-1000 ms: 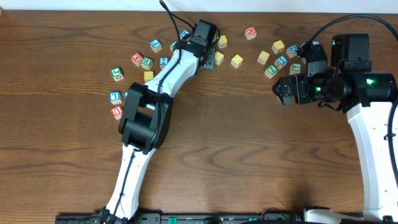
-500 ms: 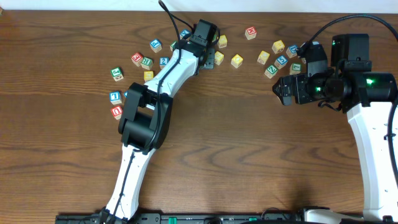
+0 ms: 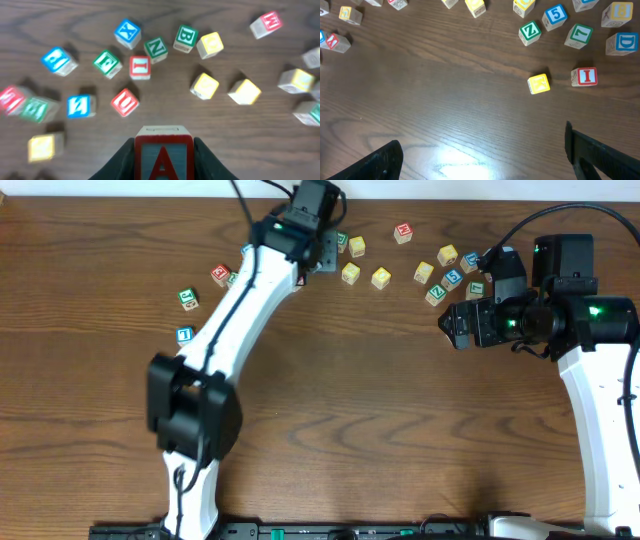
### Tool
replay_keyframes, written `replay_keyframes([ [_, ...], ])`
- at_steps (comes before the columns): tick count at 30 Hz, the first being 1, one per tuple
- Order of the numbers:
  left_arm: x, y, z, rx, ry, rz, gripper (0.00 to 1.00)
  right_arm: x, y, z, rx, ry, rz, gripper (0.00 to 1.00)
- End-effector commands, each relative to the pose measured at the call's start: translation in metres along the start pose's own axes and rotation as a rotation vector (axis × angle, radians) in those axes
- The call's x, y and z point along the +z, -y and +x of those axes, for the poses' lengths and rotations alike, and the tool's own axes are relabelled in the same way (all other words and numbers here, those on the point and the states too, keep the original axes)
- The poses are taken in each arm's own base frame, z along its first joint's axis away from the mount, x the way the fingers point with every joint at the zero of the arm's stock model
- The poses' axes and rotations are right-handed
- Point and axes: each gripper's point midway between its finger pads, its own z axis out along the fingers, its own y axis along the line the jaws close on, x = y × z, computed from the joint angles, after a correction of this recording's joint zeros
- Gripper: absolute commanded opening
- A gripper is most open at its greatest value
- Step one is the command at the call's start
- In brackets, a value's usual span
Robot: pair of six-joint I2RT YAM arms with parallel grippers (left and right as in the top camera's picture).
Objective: Spell out AI2
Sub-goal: 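Carry the red A block toward the table center with left gripper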
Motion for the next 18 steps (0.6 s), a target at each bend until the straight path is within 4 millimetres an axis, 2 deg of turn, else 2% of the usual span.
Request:
replay_keyframes([
  [1, -0.019, -0.006, 0.008, -0.063, -0.031, -0.01, 0.28, -0.005, -0.001, -0.006, -0.01, 0.021, -0.004, 0.99],
  [9, -0.032, -0.021, 0.056, -0.129, -0.22, -0.093, 0.28, -0.005, -0.001, -0.006, -0.01, 0.021, -0.004, 0.99],
  [18, -0.038, -0.026, 0.091, -0.115, -0.355, -0.15, 0.28, -0.005, -0.001, -0.006, -0.01, 0.021, -0.004, 0.99],
])
